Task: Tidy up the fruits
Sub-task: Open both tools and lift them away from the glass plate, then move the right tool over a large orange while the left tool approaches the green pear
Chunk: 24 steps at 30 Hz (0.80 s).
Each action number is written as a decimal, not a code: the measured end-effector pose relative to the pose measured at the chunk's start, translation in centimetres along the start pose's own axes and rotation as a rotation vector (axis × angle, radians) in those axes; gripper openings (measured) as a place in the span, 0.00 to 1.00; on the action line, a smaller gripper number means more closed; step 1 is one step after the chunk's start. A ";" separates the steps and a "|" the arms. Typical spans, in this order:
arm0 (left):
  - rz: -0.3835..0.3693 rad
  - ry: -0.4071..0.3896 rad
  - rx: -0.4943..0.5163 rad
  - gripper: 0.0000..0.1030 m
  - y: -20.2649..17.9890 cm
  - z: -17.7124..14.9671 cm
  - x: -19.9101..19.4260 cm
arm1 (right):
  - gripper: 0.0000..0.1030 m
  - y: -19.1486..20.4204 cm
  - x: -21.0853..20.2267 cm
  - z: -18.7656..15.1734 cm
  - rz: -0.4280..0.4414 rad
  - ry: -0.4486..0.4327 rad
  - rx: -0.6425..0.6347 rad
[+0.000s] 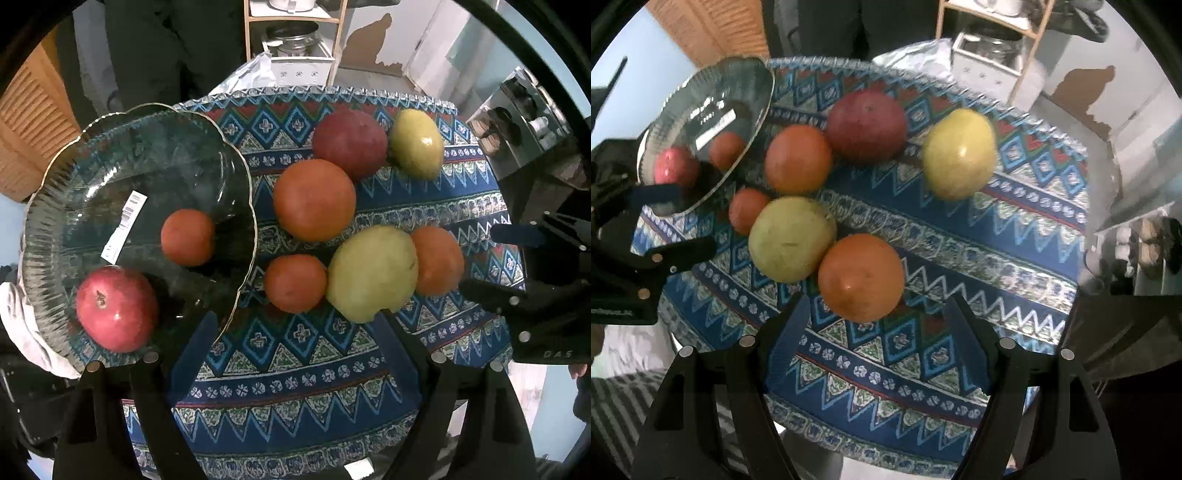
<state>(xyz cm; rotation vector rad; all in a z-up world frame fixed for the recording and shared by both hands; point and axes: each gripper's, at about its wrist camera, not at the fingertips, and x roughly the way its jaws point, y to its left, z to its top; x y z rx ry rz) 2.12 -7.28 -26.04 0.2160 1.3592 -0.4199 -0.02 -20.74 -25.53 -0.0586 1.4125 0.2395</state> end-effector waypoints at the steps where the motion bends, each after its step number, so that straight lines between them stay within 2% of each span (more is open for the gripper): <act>1: -0.002 0.004 0.001 0.85 0.1 0.0 0.2 | 0.74 0.1 0.6 0.1 0.005 0.010 -0.011; 13: -0.045 0.039 0.015 0.85 0.1 0.2 1.6 | 0.74 0.7 4.9 1.2 0.047 0.097 -0.056; 17: -0.060 0.043 0.024 0.85 -0.6 0.6 1.9 | 0.63 0.5 5.7 1.1 0.066 0.111 -0.055; 24: -0.092 0.058 0.052 0.85 -2.3 1.6 2.8 | 0.61 -0.9 4.5 -0.5 0.041 0.064 -0.023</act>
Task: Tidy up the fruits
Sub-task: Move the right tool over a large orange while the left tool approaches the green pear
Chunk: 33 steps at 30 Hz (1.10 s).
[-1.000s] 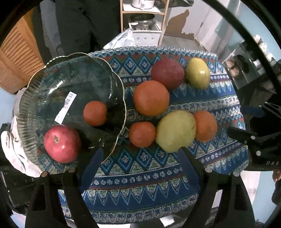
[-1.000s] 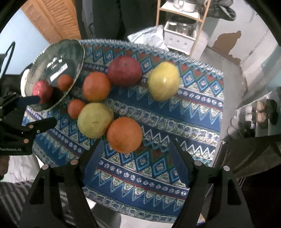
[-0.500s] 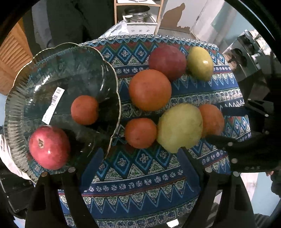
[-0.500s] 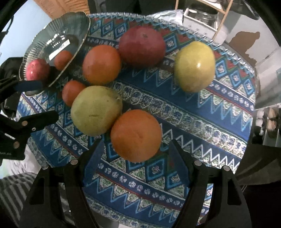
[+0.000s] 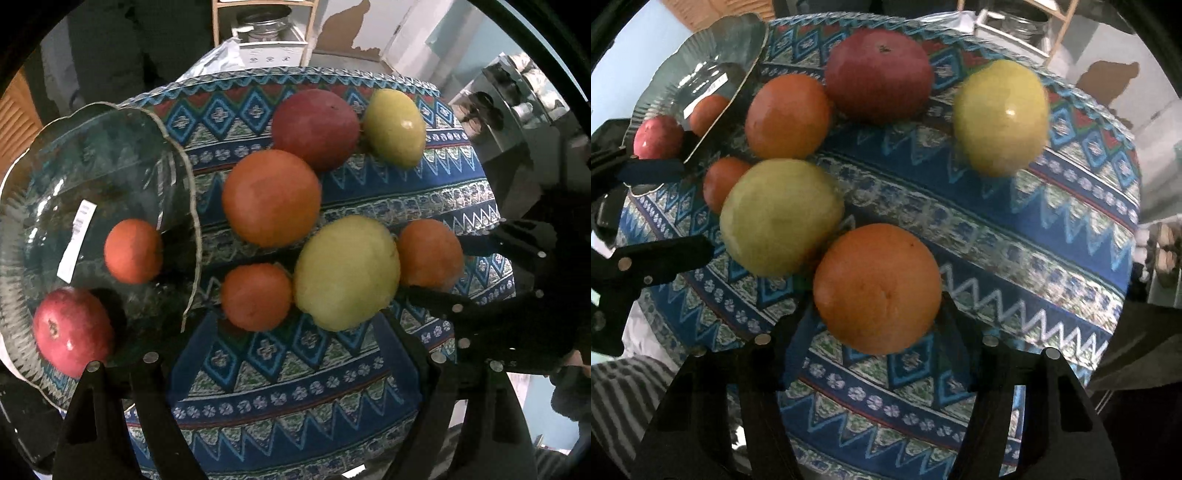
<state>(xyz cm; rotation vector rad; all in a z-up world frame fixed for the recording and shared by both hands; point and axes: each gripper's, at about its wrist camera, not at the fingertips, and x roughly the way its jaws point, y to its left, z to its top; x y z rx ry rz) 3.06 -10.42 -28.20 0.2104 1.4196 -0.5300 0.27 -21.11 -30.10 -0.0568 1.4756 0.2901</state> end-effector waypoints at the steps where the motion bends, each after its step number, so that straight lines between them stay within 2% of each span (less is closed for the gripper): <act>1: -0.002 0.002 0.004 0.85 -0.3 0.2 0.2 | 0.61 -0.4 -0.3 -0.4 -0.002 -0.010 0.014; 7: -0.017 0.016 0.031 0.86 -1.9 1.1 1.1 | 0.61 -3.2 -2.5 -2.7 -0.024 -0.056 0.122; 11: -0.002 0.012 0.057 0.94 -3.0 1.7 1.8 | 0.61 -4.5 -3.7 -3.9 -0.017 -0.073 0.185; 14: 0.021 0.007 0.074 0.96 -3.6 2.2 2.1 | 0.61 -5.3 -4.1 -4.5 -0.013 -0.084 0.218; 19: 0.062 0.010 0.115 0.96 -4.8 3.1 2.8 | 0.61 -5.9 -4.8 -5.3 0.000 -0.096 0.266; 21: 0.048 0.015 0.123 0.95 -5.4 3.3 2.8 | 0.61 -6.0 -4.7 -5.4 0.007 -0.098 0.282; 22: 0.039 0.014 0.124 0.90 -5.7 3.4 2.6 | 0.61 -6.0 -4.7 -5.3 0.010 -0.099 0.291; 25: 0.023 -0.009 0.132 0.90 -6.3 3.6 1.9 | 0.61 -5.6 -4.7 -5.2 0.012 -0.104 0.302; 33: 0.031 0.075 0.146 0.90 -6.7 3.9 4.6 | 0.61 -5.7 -4.5 -5.2 0.014 -0.103 0.319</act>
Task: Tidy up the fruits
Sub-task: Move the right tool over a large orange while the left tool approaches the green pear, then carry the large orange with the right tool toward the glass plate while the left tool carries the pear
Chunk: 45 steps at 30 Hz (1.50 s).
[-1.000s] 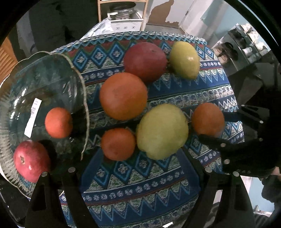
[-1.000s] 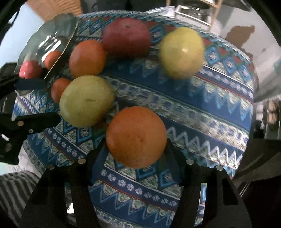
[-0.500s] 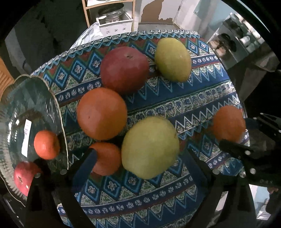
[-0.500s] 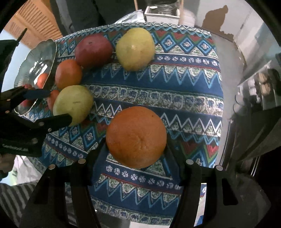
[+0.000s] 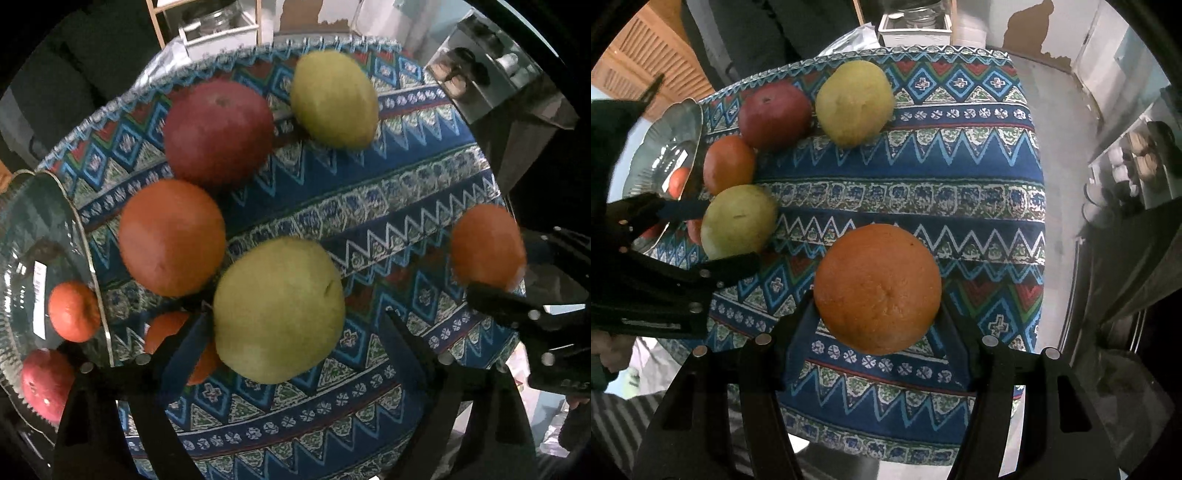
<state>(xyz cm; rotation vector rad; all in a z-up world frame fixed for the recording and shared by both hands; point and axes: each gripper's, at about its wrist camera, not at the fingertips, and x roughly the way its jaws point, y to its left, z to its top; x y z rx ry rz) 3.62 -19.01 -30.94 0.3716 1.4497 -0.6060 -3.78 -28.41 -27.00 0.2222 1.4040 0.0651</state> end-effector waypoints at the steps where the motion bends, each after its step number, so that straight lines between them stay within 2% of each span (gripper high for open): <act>1: 0.002 -0.016 0.001 0.90 -0.1 0.1 0.0 | 0.61 -0.1 0.0 -0.1 0.000 -0.001 0.001; 7: -0.012 -0.027 -0.027 0.89 0.2 0.5 1.1 | 0.61 -0.4 -0.3 -0.3 -0.006 -0.007 0.003; 11: 0.032 -0.058 -0.027 0.74 0.1 0.4 1.5 | 0.61 -0.5 -0.4 -0.4 -0.011 -0.007 0.001; 14: 0.009 -0.063 -0.056 0.74 0.7 0.3 1.3 | 0.61 -0.4 -0.5 -0.3 -0.010 -0.009 -0.004; 20: -0.002 -0.080 -0.052 0.73 1.1 -0.6 0.8 | 0.61 -0.1 -0.5 0.0 -0.019 -0.017 -0.019; 31: -0.011 -0.142 -0.064 0.73 2.9 -4.0 -3.3 | 0.61 1.0 -1.7 0.7 -0.027 -0.062 -0.034; 45: -0.014 -0.245 -0.174 0.73 6.2 -6.7 -10.2 | 0.61 4.5 -4.3 2.5 -0.004 -0.133 -0.097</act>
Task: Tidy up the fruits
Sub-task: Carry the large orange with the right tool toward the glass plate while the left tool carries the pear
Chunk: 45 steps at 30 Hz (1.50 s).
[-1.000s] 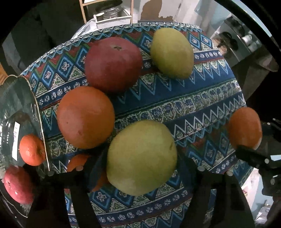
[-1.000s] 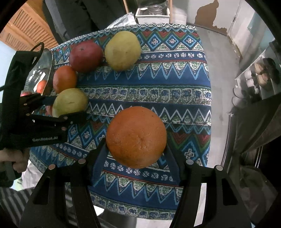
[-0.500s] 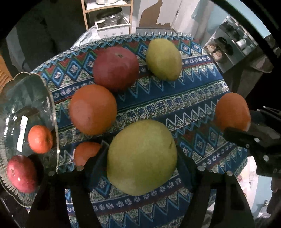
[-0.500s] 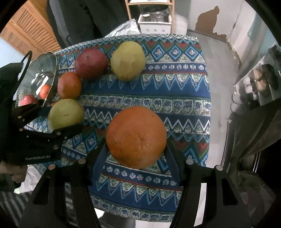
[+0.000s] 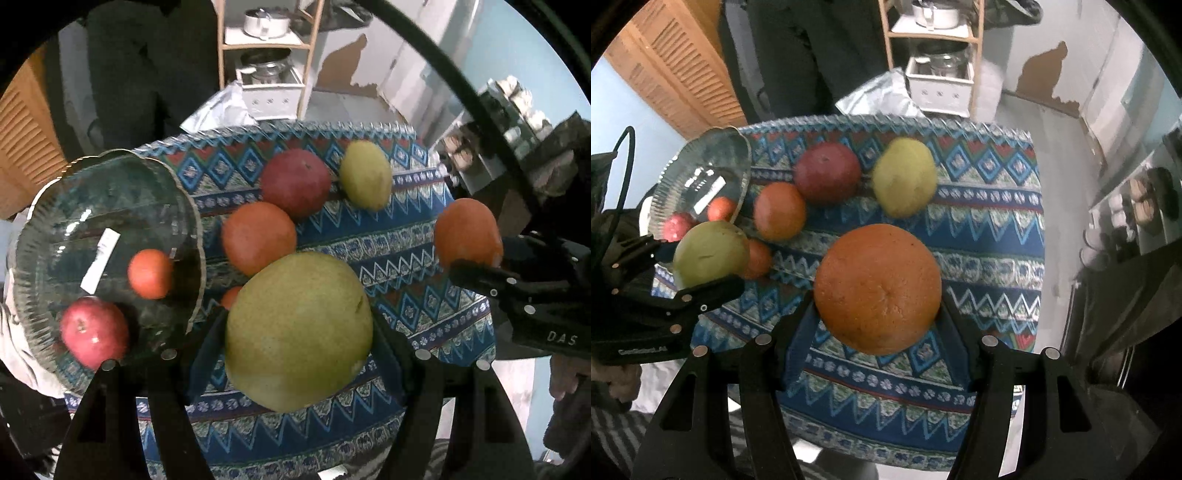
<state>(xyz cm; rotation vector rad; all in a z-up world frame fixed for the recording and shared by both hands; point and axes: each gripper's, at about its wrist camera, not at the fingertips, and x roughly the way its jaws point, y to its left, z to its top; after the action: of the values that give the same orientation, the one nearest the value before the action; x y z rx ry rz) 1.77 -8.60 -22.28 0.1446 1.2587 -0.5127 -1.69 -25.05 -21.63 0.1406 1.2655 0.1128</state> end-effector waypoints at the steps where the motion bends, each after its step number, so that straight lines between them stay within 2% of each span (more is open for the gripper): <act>1: 0.001 -0.007 -0.006 0.73 0.2 0.0 -0.5 | 0.61 0.4 -0.3 0.3 0.005 -0.009 -0.006; 6: 0.006 -0.043 -0.047 0.73 1.6 0.1 -3.1 | 0.61 1.8 -1.4 1.5 0.024 -0.038 -0.026; 20: 0.053 -0.096 -0.172 0.73 6.9 -0.4 -6.8 | 0.61 6.9 -2.9 4.8 0.094 -0.094 -0.110; 34: 0.130 -0.131 -0.242 0.73 13.1 -0.7 -8.3 | 0.61 14.0 -0.2 9.4 0.167 -0.095 -0.244; 45: 0.169 -0.112 -0.276 0.73 17.8 0.3 -6.0 | 0.61 19.0 4.6 12.4 0.203 -0.040 -0.332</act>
<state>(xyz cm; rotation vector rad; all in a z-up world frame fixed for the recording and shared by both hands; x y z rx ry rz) 8.66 8.71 -19.66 -0.0104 1.1832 -0.1958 11.38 -6.13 -19.11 -0.0161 1.1732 0.4898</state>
